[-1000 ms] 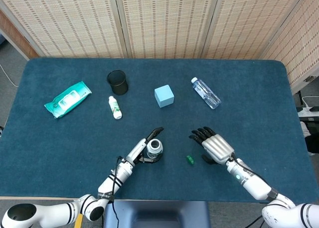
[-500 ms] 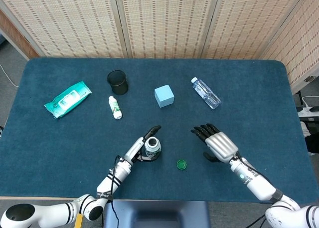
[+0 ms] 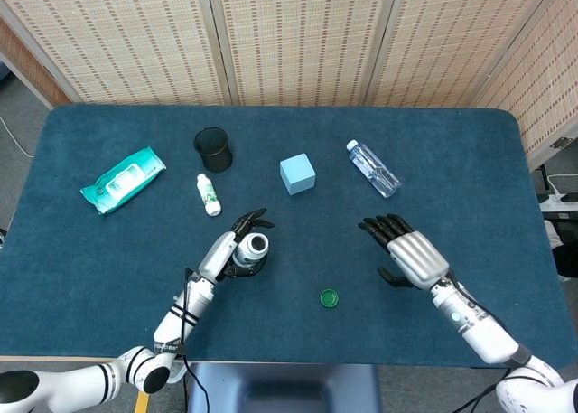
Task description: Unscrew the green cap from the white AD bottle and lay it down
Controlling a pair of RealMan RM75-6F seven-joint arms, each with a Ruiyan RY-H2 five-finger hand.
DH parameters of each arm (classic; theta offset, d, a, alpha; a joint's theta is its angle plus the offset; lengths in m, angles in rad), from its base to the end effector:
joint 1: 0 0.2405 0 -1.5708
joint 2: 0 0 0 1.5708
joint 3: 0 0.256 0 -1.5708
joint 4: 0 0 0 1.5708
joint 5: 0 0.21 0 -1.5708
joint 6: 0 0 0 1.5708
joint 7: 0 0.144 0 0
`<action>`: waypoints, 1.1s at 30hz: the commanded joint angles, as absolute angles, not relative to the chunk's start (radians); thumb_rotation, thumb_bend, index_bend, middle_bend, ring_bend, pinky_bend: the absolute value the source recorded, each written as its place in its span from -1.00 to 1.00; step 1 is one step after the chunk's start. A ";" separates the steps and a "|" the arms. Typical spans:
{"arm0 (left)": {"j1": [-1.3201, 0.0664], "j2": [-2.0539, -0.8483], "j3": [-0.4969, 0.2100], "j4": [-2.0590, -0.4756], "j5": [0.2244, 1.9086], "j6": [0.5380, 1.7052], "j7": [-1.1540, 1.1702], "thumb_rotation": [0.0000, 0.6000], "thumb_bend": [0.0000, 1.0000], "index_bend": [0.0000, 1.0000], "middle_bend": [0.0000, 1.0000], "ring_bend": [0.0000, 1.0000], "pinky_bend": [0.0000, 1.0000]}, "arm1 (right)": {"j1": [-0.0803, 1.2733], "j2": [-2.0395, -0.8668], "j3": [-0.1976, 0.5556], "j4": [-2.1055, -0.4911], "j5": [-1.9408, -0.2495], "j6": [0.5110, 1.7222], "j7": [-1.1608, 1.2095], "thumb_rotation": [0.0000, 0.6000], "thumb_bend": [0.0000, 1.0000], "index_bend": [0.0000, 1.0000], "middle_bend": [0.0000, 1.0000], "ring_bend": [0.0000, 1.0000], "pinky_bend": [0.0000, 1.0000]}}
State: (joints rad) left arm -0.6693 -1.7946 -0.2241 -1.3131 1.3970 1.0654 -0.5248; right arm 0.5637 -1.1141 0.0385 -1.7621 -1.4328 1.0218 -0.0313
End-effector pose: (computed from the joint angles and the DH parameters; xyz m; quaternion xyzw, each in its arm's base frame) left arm -0.1146 0.3200 -0.0618 -0.5401 -0.5908 -0.5735 0.1741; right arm -0.1986 -0.2823 0.0871 0.7548 -0.3897 0.3689 0.3772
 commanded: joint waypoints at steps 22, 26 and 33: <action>-0.701 -1.732 -0.100 -1.421 1.170 0.952 0.449 1.00 -0.08 -1.00 -1.00 -1.00 -1.00 | 0.545 -1.093 0.036 -1.781 -1.450 1.014 -0.016 1.00 -0.31 -1.00 -0.93 -1.00 -1.00; -0.698 -1.717 -0.104 -1.425 1.246 0.958 0.316 1.00 -0.26 -1.00 -1.00 -1.00 -1.00 | 0.544 -1.095 0.039 -1.775 -1.451 1.013 -0.010 1.00 -0.31 -1.00 -0.93 -1.00 -1.00; -0.711 -1.653 -0.117 -1.472 1.311 0.920 0.116 1.00 -0.40 -1.00 -1.00 -1.00 -1.00 | 0.544 -1.100 0.041 -1.769 -1.451 1.007 -0.003 1.00 -0.31 -1.00 -0.93 -1.00 -1.00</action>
State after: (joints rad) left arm -0.7031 -1.6851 -0.1099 -1.4476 1.2801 0.9406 0.1771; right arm 0.5439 -1.1002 0.0410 -1.7691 -1.4516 1.0071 -0.0027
